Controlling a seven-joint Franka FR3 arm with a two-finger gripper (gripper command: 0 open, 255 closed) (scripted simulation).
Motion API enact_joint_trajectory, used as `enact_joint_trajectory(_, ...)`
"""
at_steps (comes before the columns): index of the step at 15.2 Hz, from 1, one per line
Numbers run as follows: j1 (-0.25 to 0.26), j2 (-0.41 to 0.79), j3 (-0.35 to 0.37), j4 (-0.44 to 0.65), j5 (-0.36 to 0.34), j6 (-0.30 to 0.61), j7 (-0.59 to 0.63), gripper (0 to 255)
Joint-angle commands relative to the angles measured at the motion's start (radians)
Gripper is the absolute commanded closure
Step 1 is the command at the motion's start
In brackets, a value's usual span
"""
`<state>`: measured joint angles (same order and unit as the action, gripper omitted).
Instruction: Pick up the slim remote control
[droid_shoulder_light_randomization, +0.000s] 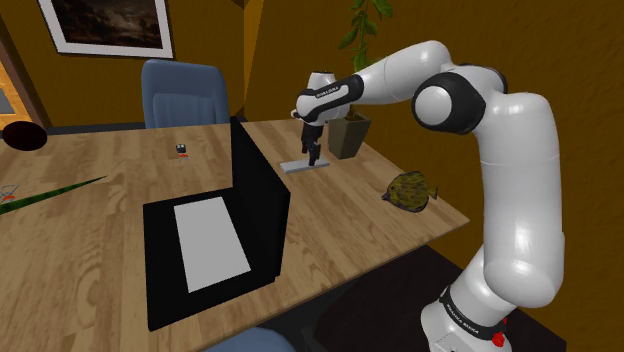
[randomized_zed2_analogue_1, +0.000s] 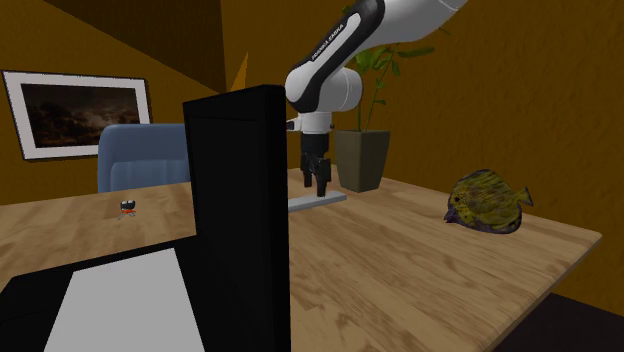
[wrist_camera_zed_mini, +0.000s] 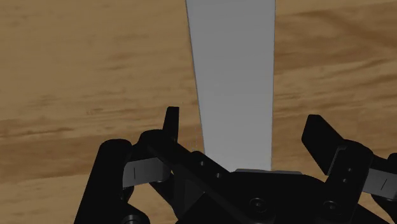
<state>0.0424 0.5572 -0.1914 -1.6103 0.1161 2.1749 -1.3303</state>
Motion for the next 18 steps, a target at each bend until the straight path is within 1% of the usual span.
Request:
enact_joint_trajectory(1, -0.002, 0.018, 0.003, 0.001, 0.004, 0.017, -0.004, 0)
enact_joint_trajectory(4, -0.004, 0.043, 0.006, -0.009, 0.009, 0.052, -0.007, 0)
enact_joint_trajectory(6, -0.004, 0.043, 0.006, -0.009, 0.009, 0.052, -0.007, 0)
enact_joint_trajectory(7, -0.005, 0.043, 0.006, -0.010, 0.009, 0.053, -0.008, 255)
enact_joint_trajectory(16, -0.004, 0.043, 0.006, -0.009, 0.009, 0.052, -0.007, 255)
enact_joint_trajectory(18, -0.003, 0.028, 0.004, -0.004, 0.006, 0.033, -0.006, 255)
